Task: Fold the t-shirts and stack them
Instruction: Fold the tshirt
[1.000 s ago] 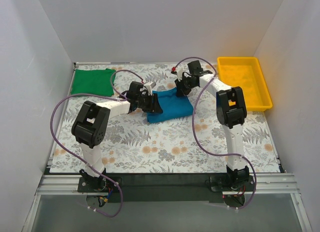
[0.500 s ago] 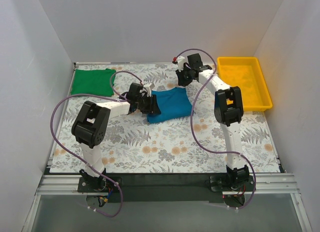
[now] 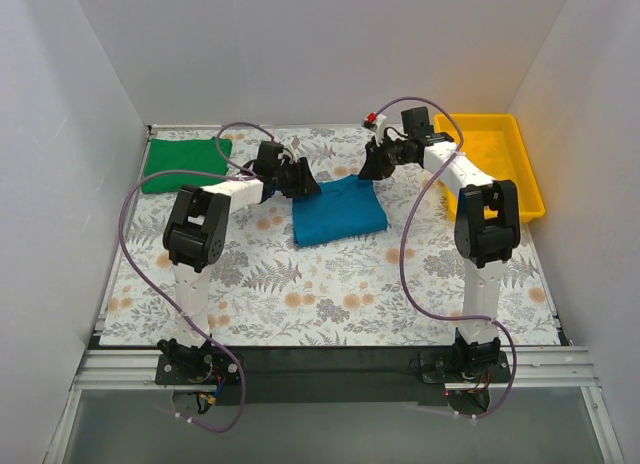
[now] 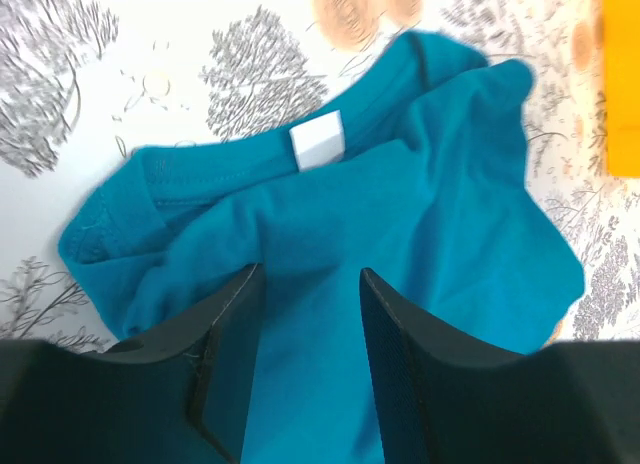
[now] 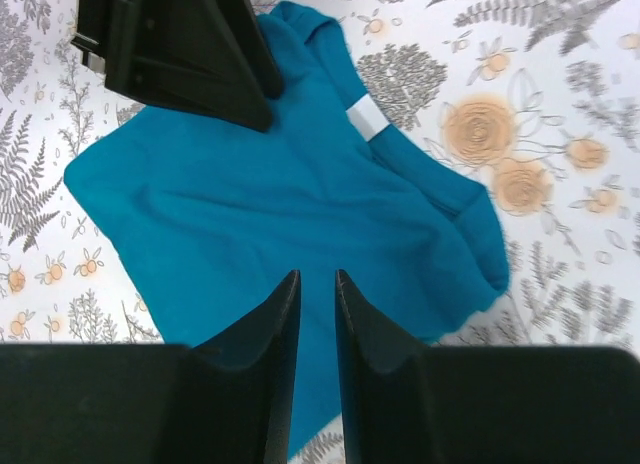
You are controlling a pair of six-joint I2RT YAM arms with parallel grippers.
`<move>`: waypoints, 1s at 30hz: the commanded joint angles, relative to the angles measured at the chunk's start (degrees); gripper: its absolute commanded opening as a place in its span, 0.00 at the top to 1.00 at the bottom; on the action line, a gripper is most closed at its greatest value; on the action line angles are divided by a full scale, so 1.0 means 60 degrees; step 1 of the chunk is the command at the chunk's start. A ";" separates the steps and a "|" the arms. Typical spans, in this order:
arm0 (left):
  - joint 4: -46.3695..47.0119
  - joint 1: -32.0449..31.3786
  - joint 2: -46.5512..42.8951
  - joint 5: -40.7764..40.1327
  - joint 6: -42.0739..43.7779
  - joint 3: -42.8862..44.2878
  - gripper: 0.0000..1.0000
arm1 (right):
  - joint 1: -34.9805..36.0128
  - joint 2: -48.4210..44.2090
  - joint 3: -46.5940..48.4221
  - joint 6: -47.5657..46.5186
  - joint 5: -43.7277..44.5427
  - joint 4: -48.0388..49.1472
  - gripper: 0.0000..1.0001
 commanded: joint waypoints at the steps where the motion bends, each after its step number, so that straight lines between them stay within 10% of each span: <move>1: -0.0236 -0.0020 0.0154 0.0407 -0.0570 0.0429 0.59 | 0.0201 0.0663 0.0045 0.0639 -0.0597 0.0038 0.74; 21: -0.0472 0.0376 0.0404 -0.1936 -0.1115 0.0649 0.59 | -0.0121 -0.0431 -0.1653 0.0553 0.1015 -0.0137 0.75; 30: 0.0731 0.0376 -0.2670 -0.2653 0.0220 -0.0855 0.43 | -0.0370 -0.2189 -0.2443 -0.0150 -0.0126 -0.0460 0.64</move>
